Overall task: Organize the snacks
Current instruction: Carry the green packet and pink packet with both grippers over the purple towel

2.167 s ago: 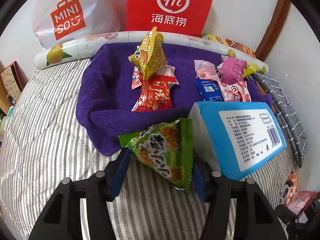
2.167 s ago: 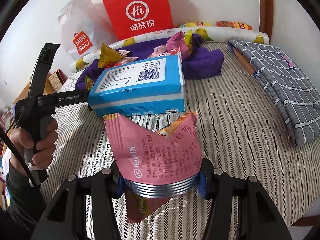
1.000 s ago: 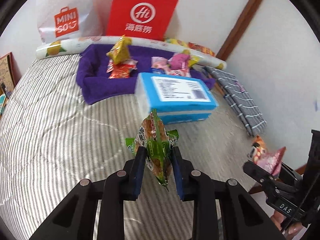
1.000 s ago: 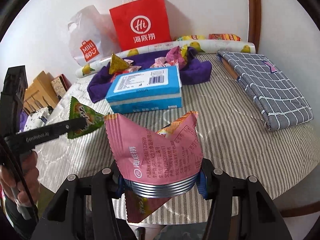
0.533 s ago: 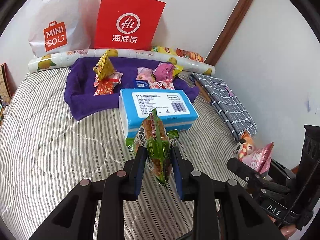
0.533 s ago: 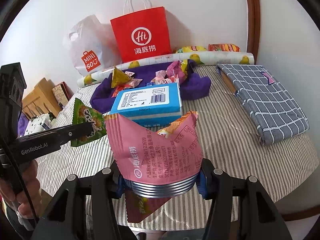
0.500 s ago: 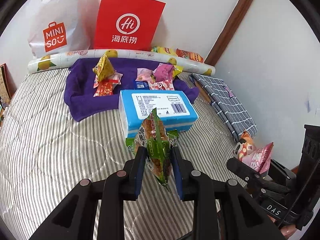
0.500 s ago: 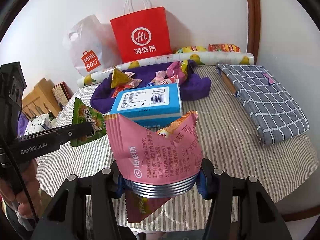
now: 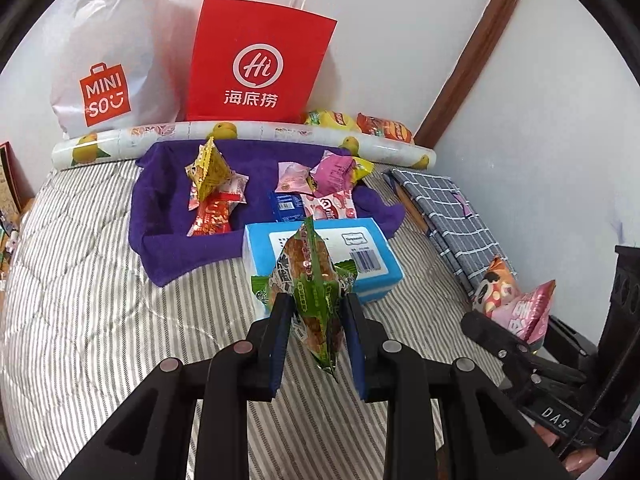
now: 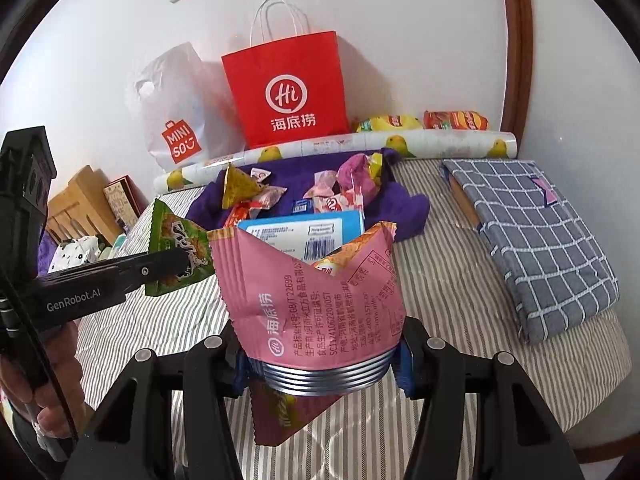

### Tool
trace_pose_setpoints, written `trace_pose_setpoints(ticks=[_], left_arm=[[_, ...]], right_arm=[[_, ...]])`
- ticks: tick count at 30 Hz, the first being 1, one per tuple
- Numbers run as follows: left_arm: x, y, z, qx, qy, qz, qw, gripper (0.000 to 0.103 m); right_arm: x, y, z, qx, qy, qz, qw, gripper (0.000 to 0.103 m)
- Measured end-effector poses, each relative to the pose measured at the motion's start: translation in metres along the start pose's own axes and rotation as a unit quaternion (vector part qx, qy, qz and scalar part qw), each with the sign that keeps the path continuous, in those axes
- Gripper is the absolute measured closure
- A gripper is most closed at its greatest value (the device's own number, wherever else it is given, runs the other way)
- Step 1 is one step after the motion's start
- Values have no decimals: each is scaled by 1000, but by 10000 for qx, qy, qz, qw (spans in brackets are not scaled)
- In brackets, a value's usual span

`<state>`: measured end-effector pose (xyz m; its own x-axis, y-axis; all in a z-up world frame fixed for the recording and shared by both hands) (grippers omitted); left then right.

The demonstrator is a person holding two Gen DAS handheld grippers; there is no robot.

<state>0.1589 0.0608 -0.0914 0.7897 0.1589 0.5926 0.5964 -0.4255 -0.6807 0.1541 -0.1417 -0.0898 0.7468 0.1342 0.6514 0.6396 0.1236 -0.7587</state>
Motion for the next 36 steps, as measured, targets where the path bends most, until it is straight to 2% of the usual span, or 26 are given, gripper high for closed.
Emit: trace_pose_setpoints(ticks=[5, 10, 17, 27, 36], left_arm=[[12, -1, 4, 36, -6, 58, 10000, 78], [21, -5, 9, 272, -7, 11, 9996, 78], [35, -5, 22, 250, -139, -42, 9996, 78], [67, 13, 37, 234, -198, -128, 9994, 78], [93, 38, 53, 313, -214, -43, 9993, 78]], right_arm=[[11, 4, 1, -24, -106, -15, 9999, 49], [21, 10, -2, 8, -144, 87, 9999, 49], [33, 21, -4, 54, -131, 100, 9998, 49], [68, 40, 3, 171, -132, -114, 9997, 49], [101, 79, 16, 193, -272, -167, 9993, 49]])
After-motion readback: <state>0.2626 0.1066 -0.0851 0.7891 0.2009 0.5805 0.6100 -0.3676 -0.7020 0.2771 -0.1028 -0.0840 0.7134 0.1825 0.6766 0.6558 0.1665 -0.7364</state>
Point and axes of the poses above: each gripper's, at about its wrist camera, not at the fingertips, and y roughly the way its jaws point, z to its left, x to its top, the point moved 2 cm from there along y, roughly the way its jaws point, and after that the axes turned 11 degrees about -x, right-handed, at the moved point
